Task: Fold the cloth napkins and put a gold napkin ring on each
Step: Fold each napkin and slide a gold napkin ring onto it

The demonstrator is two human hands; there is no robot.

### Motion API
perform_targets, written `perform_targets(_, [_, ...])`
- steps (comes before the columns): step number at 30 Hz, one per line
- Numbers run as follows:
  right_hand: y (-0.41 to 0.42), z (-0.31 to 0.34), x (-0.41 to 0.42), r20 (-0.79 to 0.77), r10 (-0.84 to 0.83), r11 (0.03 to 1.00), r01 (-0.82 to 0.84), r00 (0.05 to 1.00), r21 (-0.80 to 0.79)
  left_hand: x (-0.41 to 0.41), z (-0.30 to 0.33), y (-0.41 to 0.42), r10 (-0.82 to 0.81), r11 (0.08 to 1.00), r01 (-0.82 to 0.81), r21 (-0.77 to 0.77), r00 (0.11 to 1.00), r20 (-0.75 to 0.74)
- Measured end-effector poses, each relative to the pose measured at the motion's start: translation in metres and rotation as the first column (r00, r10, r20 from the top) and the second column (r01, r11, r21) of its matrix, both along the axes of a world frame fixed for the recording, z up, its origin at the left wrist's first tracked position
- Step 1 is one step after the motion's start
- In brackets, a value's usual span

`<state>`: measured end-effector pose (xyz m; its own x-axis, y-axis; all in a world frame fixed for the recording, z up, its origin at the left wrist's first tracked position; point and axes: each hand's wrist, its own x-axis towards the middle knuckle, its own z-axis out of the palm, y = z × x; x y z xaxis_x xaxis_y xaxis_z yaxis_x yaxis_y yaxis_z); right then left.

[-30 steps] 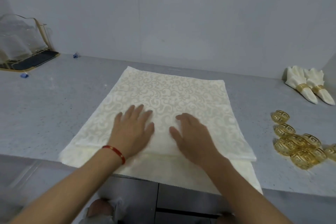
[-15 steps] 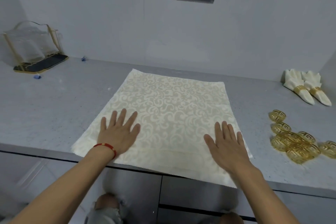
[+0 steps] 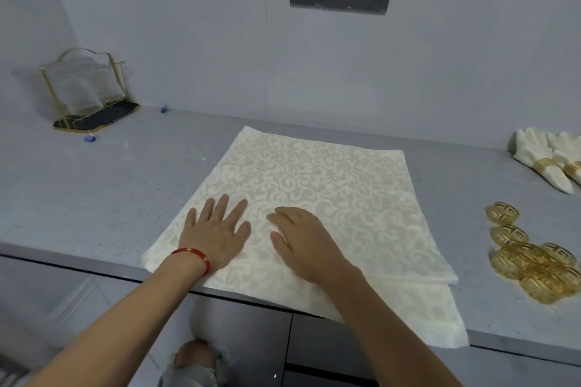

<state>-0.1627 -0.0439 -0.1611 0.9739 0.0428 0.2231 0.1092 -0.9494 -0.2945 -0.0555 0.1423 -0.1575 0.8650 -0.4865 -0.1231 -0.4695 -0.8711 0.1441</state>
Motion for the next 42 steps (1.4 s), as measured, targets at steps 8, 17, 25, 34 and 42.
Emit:
perform_targets(8, [-0.002, -0.009, 0.003, 0.087, -0.01, 1.0, 0.007, 0.996, 0.025, 0.105, 0.044, -0.038, 0.095, 0.994, -0.103, 0.041, 0.981, 0.168])
perform_targets(17, [-0.003, -0.014, 0.007, 0.124, -0.029, 0.997, 0.02, 0.992, 0.075, 0.164, 0.033, -0.027, 0.157, 0.982, -0.143, -0.127, 0.982, 0.105])
perform_targets(25, [-0.011, -0.009, 0.01, 0.006, -0.076, 0.932, 0.068, 0.997, 0.357, 0.116, 0.051, -0.008, 0.153, 0.821, -0.052, -0.569, 0.979, 0.132])
perform_targets(34, [0.018, 0.053, 0.014, -0.255, -0.256, 0.462, 0.35, 0.932, 0.815, -0.017, 0.032, -0.021, -0.04, 0.718, 0.269, -0.642, 0.937, 0.348])
perform_targets(42, [0.015, 0.034, -0.011, -0.293, -0.27, 0.585, 0.398, 0.917, 0.706, -0.066, -0.012, 0.008, -0.064, 0.788, 0.344, -0.511, 0.871, 0.488])
